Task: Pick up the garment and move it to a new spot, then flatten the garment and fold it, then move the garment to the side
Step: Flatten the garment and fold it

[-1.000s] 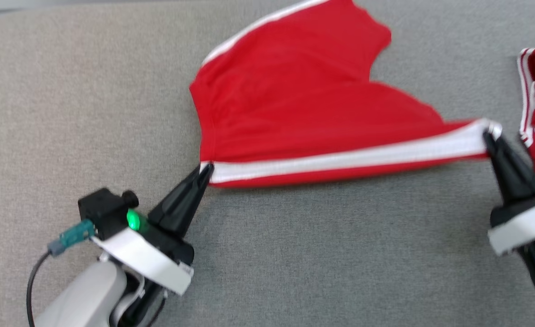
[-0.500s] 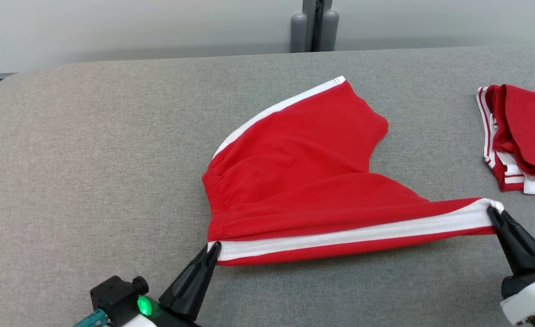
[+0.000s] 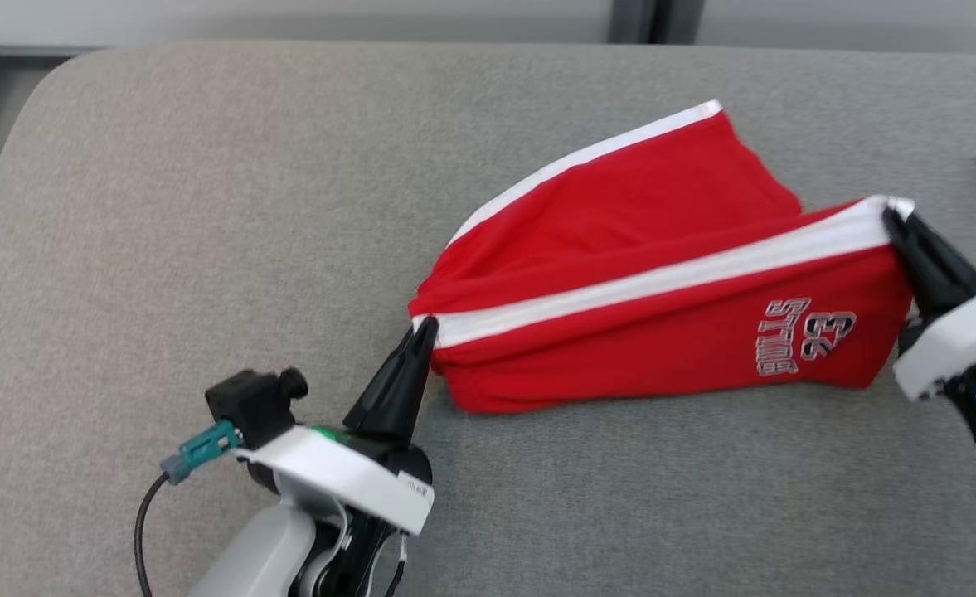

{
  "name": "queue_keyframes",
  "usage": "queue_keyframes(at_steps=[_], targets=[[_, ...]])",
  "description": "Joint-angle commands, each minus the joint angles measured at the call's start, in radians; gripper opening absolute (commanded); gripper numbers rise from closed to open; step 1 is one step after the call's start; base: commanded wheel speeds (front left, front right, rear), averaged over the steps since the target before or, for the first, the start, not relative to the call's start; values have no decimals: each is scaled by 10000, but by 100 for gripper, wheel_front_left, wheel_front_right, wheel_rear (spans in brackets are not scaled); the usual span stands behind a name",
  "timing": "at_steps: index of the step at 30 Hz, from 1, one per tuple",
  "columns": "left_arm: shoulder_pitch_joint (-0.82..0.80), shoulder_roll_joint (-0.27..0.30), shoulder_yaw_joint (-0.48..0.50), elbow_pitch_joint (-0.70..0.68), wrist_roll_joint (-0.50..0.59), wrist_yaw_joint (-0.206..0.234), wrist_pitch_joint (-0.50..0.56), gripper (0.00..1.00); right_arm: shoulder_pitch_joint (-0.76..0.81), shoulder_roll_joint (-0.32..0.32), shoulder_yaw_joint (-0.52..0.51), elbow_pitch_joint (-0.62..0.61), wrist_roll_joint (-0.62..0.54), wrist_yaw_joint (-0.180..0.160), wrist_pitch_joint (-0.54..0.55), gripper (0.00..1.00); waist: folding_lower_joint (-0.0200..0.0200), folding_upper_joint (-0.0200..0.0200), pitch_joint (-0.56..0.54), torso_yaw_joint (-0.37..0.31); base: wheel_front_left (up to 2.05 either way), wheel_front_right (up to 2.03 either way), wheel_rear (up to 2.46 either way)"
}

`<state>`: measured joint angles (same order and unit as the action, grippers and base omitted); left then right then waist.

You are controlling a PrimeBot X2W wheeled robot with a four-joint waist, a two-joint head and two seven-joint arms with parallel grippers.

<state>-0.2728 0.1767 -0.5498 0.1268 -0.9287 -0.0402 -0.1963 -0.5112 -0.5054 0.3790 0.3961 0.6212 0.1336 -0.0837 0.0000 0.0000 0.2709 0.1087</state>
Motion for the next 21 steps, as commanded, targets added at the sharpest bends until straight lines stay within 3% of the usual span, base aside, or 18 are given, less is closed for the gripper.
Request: queue_keyframes(at_steps=[1,15,16,21], targets=[[-248,7,105,144,-86,-12,7,0,-349,-129,45,218,-32,-49,5,0,0,0,356,340,0,0,0],[-2188,-979,-2,1845,-89,-202,-333,0,-4594,-112,2053,3905,-181,-53,-363,0,0,0,1600,1332,0,0,0],[-3042,-1172,-276,2377,-57,-353,-562,0,-5924,-107,2891,5145,-8,-54,-755,0,0,0,2195,1716,0,0,0],[-3489,-1202,-444,2717,-66,-227,-652,0,-6458,63,3467,5830,214,-53,-922,0,0,0,2416,1834,0,0,0]])
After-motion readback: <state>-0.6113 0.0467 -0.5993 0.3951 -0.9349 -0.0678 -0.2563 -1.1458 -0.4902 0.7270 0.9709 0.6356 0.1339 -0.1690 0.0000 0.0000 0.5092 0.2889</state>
